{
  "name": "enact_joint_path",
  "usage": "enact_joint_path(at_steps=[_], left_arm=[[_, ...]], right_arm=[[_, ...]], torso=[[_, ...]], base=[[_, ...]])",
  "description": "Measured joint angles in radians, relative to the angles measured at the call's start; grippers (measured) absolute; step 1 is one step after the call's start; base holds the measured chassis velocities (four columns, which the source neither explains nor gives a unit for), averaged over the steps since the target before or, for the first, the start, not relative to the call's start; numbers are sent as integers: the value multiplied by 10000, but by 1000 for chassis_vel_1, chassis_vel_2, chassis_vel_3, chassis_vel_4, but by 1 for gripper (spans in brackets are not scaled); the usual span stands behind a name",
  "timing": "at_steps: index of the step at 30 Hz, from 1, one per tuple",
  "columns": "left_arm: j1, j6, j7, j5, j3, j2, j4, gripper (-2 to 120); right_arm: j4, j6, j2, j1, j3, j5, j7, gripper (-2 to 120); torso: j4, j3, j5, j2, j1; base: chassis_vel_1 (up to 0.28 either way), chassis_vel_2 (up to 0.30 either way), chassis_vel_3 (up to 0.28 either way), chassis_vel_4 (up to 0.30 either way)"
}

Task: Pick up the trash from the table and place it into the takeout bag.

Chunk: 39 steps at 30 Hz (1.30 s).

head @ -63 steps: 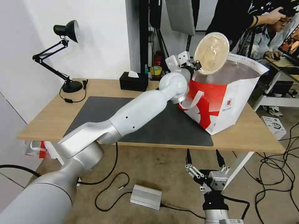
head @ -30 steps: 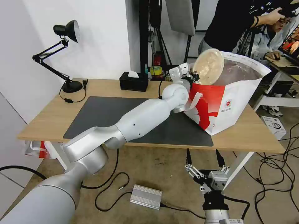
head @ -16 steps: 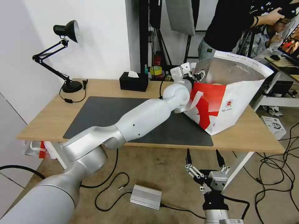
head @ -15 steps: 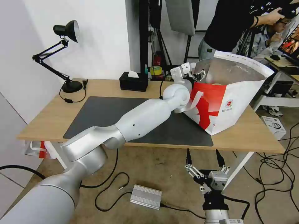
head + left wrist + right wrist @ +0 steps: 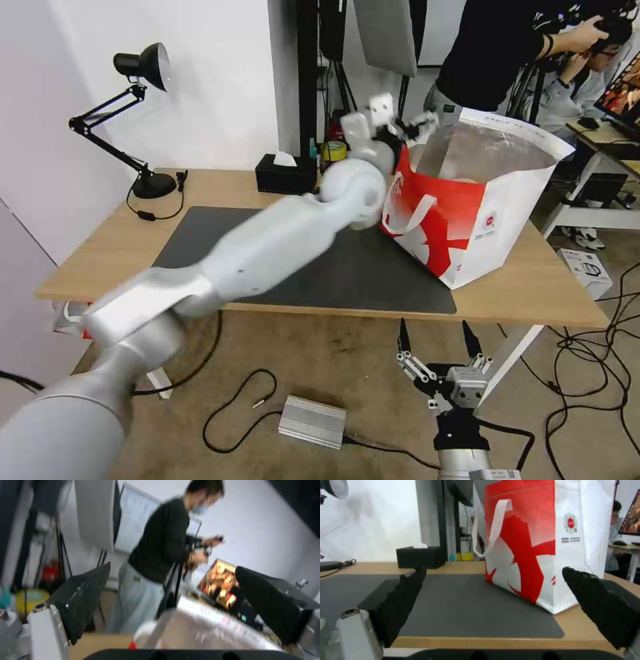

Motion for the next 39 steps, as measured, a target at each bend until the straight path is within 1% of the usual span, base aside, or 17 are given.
enact_joint_path(at_steps=[1, 4, 5, 9, 10, 13, 14, 18, 19, 22, 27, 29, 31, 34, 35, 38, 39], left_arm=[[0, 0, 0, 0, 0, 0, 0, 100], [8, -7, -531, 480, -652, 1173, -1873, 100], [8, -7, -531, 480, -652, 1173, -1873, 100], [290, -40, -872, 924, -1387, 2848, -3943, 100], [290, -40, -872, 924, -1387, 2848, -3943, 100], [1169, -199, -895, 1223, -1890, 4415, -5363, 100], [1169, -199, -895, 1223, -1890, 4415, -5363, 100], [3233, -541, -656, 1821, -3143, 6331, -6911, 100], [3233, -541, -656, 1821, -3143, 6331, -6911, 100], [5142, -675, -489, 2366, -4338, 7002, -7791, 100], [6887, -763, -294, 3053, -5500, 7378, -8477, 100], [8421, -984, -158, 3961, -6429, 7538, -9057, 100], [9121, -1088, -148, 4425, -6733, 7535, -9298, 100], [11420, -1192, -139, 5727, -7870, 6944, -10004, 100], [11420, -1192, -139, 5727, -7870, 6944, -10004, 100], [13374, -1427, -56, 7063, -8788, 5985, -10357, 100], [13374, -1427, -56, 7063, -8788, 5985, -10357, 100]], right_arm=[[0, 0, 0, 0, 0, 0, 0, 100], [0, 0, 0, 1, -1, 0, 0, 100], [0, 0, 0, 1, -1, 0, 0, 100], [0, 0, 0, 0, 0, 0, 0, 100], [0, 0, 0, 0, 0, 0, 0, 100], [0, 0, 0, 0, 1, 0, 1, 100], [0, 0, 0, 0, 1, 0, 1, 100], [0, 0, 0, 0, -2, 0, 0, 100], [0, 0, 0, 0, -2, 0, 0, 100], [0, 0, 0, 0, -1, 0, 0, 100], [0, 0, -1, 1, -2, 0, 0, 100], [0, 0, 0, 0, -1, 0, 0, 100], [0, 0, -1, 1, -1, 0, 0, 100], [0, 0, 0, 0, 0, 0, 1, 100], [0, 0, 0, 0, 0, 0, 1, 100], [0, 0, 0, 1, -1, 0, 0, 100], [0, 0, 0, 1, -1, 0, 0, 100]], torso=[[0, 0, 0, 0, 0], [1, -1, -3, 0, 0], [1, -1, -3, 0, 0], [3, 0, -4, 0, 0], [3, 0, -4, 0, 0], [-2, -1, -2, 0, 0], [-2, -1, -2, 0, 0], [-1, -1, -4, 1, 0], [-1, -1, -4, 1, 0], [0, -1, -4, 1, -1], [1, -2, -3, 1, -1], [0, -1, 0, 1, -1], [0, -2, -1, 1, -1], [0, -1, -1, 1, -1], [0, -1, -1, 1, -1], [1, -1, -1, 1, -2], [1, -1, -1, 1, -2]], base=[[0, 0, 0, 0], [0, 0, 0, 0], [0, 0, 0, 0], [0, 0, 0, 0], [0, 0, 0, 0], [0, 0, 0, 0], [0, 0, 0, 0], [0, 0, 0, 0], [0, 0, 0, 0], [0, 0, 0, 0], [0, 0, 0, 0], [0, 0, 0, 0], [0, 0, 0, 0], [0, 0, 0, 0], [0, 0, 0, 0], [0, 0, 0, 0], [0, 0, 0, 0]])
